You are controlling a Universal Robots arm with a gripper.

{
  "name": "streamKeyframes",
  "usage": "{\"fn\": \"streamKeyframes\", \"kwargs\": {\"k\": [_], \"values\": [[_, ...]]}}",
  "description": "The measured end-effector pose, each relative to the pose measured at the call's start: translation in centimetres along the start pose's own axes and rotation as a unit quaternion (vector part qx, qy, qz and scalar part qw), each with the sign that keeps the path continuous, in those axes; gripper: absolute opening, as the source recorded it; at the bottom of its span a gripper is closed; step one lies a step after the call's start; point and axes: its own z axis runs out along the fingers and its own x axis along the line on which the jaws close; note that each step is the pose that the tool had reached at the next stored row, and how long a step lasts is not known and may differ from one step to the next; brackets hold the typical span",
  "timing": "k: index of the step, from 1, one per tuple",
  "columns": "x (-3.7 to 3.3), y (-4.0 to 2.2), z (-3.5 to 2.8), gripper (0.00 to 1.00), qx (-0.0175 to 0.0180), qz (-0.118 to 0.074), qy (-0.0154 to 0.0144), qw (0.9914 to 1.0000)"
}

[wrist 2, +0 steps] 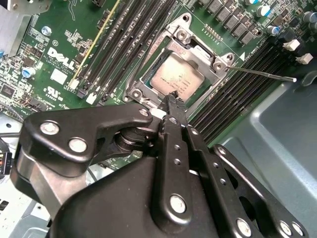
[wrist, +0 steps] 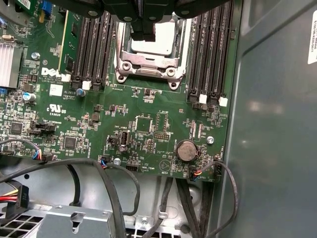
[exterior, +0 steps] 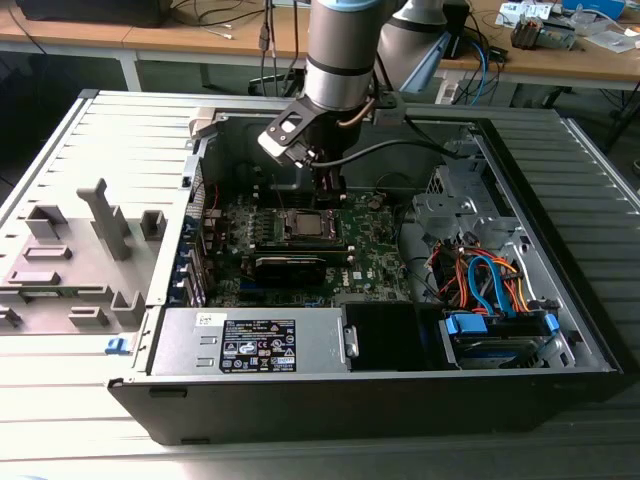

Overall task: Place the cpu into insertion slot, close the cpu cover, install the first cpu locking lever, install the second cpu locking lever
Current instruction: 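Close the cpu cover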

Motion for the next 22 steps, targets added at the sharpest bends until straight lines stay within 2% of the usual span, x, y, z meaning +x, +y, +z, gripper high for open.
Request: {"fn": "streamKeyframes", "kwargs": {"k": [22], "values": [[0.12, -0.87, 0.04, 0.11, 0.0, 0.0, 0.0, 1.0]]}}
